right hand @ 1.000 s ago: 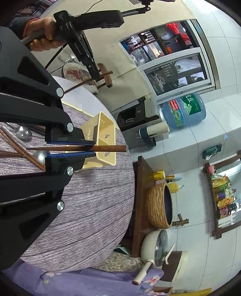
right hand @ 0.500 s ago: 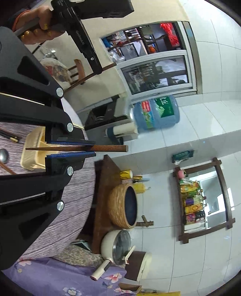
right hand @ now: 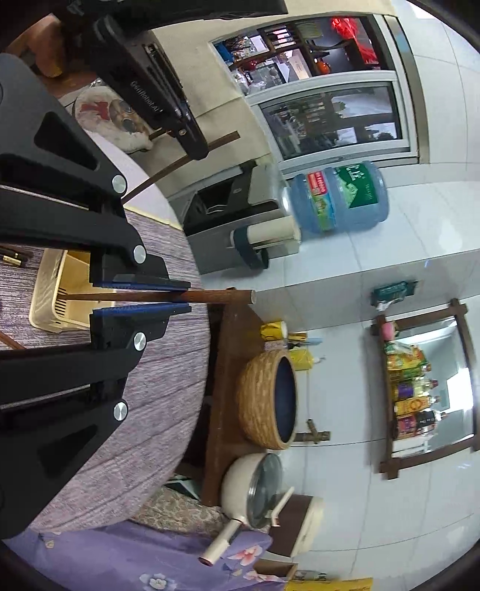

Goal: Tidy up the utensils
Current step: 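Lower the left tool's chopstick into the holder and open while the right tool does likewise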

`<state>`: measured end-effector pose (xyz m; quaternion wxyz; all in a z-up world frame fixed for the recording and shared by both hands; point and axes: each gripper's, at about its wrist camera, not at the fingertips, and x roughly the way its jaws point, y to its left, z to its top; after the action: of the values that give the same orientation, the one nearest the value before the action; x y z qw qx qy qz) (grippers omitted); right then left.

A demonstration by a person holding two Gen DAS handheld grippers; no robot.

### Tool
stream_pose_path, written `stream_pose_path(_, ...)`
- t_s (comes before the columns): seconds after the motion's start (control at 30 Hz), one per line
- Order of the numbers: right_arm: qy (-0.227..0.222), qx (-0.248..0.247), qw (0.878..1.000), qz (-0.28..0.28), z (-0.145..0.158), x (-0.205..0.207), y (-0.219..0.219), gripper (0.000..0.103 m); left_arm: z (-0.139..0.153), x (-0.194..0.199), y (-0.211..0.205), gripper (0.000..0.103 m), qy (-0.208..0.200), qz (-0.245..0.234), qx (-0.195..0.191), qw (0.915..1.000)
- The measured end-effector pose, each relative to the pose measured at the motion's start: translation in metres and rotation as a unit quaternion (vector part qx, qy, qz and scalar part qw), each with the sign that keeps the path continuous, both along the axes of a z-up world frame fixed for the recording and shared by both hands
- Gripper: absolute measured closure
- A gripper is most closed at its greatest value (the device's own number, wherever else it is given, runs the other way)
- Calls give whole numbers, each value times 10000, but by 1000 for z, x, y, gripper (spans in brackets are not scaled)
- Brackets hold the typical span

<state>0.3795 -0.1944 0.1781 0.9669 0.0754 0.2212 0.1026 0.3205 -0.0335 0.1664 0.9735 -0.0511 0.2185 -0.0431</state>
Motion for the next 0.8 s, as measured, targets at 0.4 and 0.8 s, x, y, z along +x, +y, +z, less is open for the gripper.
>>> stream_pose_path(0.4,281,-27,9996,-26,-39,12,7,95,-51,10,-6,95,518,-74,99,9986)
stream_pose_path(0.8,-10,-65,9999,-95,-37,-8,2,40,-42,-5,-1,88,413,-237,-7,9989)
